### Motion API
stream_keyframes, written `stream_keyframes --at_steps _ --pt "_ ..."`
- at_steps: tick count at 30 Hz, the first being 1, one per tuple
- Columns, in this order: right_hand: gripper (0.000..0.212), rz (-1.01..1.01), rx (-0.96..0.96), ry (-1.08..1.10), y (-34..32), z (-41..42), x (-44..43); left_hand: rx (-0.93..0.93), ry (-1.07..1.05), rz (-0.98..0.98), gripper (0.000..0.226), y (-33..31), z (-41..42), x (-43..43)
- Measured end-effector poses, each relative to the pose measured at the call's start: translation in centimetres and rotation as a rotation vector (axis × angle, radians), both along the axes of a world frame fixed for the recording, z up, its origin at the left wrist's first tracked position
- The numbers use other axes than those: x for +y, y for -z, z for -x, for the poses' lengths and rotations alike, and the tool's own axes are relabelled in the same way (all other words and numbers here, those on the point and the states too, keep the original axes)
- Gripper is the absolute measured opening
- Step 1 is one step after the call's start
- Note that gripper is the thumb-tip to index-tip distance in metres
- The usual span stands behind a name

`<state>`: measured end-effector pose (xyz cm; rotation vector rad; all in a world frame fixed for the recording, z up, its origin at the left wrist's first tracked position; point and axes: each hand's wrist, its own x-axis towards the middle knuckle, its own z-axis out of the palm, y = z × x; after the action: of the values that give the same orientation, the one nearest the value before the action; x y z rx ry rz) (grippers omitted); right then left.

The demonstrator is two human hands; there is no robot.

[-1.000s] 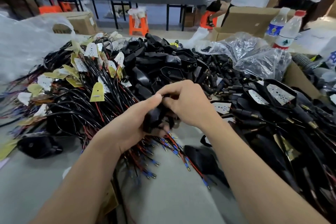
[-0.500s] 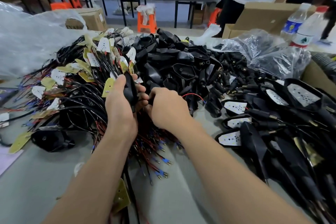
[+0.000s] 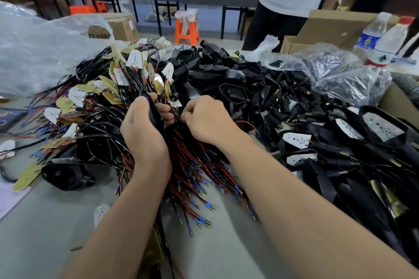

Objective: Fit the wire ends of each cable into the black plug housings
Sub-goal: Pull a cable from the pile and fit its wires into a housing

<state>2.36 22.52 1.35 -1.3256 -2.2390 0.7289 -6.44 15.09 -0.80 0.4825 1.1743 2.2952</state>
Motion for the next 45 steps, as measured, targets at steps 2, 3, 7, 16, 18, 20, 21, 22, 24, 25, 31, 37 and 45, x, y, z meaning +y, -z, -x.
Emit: stream_keyframes --at_steps 2,3,7,16,18,20,21,22,24,25,31,37,45 --pt "0.026 0.009 0.007 0.036 0.0 1.2 0.2 0.082 -0.059 -0.001 0.029 -0.2 0.3 -0.3" --pt "0.030 0.011 -0.020 0.050 0.0 1.7 0.3 0.103 -0.066 -0.002 0.029 -0.3 0.4 -0.4" --pt "0.029 0.077 -0.090 -0.004 -0.8 2.6 1.0 0.094 0.037 -0.008 0.027 -0.2 0.8 -0.2" --pt "0.020 0.439 0.163 -0.127 -5.9 -2.0 1.4 0.504 0.110 0.249 0.030 0.4 1.5 0.7" --pt "0.023 0.477 0.329 -0.096 -6.8 -3.4 1.2 0.582 0.107 0.331 0.034 0.4 1.4 0.7" --pt "0.023 0.457 0.477 -0.045 -7.2 -5.0 1.0 0.628 0.103 0.376 0.037 0.7 1.3 0.9" --pt "0.023 0.420 0.525 -0.010 -7.1 -5.7 0.9 0.639 0.103 0.384 0.035 0.9 1.2 0.9" --pt "0.024 0.366 0.551 0.031 -6.8 -6.4 0.7 0.657 0.109 0.390 0.033 1.1 1.1 0.9" --pt "0.029 0.214 0.528 0.127 -5.6 -7.1 0.0 0.713 0.115 0.392 0.029 1.3 0.8 0.8" --pt "0.029 0.152 0.528 0.163 -4.9 -7.2 -0.4 0.726 0.111 0.387 0.028 1.2 0.6 0.7" --pt "0.015 0.332 1.048 0.174 -1.3 -8.7 -2.4 0.467 0.234 0.219 0.036 0.4 -1.4 -0.9" --pt "0.016 0.282 1.082 0.193 1.2 -9.8 -2.9 0.751 0.238 0.158 0.021 -0.4 -2.4 -1.9" --pt "0.015 0.124 1.253 0.240 1.3 -10.4 -2.9 0.700 0.582 0.308 0.023 1.3 -4.9 -1.4"
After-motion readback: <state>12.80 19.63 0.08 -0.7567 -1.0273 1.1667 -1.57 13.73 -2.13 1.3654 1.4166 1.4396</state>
